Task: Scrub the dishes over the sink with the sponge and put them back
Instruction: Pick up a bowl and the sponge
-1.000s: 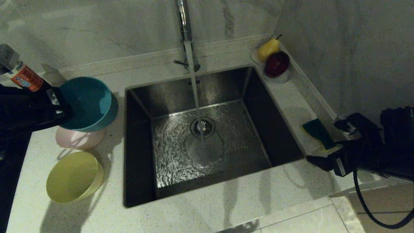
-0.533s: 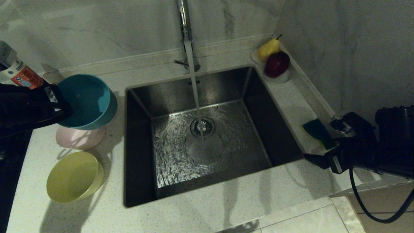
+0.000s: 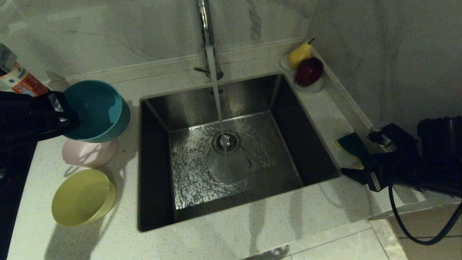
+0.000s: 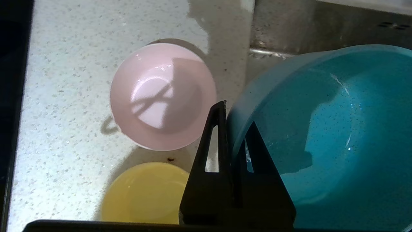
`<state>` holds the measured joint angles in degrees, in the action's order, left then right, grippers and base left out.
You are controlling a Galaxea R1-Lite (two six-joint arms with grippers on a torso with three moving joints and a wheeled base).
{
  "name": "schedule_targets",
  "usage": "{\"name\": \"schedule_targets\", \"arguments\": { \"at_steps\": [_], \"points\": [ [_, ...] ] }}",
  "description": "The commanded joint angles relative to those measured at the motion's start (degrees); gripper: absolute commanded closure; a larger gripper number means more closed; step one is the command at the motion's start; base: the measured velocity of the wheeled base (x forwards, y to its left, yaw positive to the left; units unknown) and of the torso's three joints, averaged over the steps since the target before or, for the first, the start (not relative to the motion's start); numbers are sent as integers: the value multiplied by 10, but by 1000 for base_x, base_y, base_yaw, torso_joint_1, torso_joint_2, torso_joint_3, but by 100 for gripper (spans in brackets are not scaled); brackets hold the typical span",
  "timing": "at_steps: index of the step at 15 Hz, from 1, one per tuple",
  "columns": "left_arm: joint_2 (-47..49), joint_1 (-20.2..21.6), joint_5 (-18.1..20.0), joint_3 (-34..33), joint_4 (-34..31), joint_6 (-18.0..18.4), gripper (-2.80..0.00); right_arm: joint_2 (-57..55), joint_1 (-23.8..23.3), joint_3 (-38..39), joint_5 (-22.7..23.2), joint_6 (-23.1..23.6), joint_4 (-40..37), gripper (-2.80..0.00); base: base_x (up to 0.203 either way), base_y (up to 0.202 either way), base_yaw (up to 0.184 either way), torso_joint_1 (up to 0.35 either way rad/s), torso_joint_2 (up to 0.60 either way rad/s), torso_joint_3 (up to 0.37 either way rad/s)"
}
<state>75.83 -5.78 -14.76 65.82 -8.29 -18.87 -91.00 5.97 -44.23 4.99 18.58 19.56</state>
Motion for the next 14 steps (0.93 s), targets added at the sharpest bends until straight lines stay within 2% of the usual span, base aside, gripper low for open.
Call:
{"name": "schedule_targets", "arguments": {
  "at_steps": [1,14],
  "points": [
    [2,0,0,0,-1,-1,0,-1,-1,3,0,1,1,0,0,0,0,0,0,0],
    [4,0,0,12,0,-2,0,2,-9,-3,1,1,1,0,0,0,0,0,0,0]
  ]
}}
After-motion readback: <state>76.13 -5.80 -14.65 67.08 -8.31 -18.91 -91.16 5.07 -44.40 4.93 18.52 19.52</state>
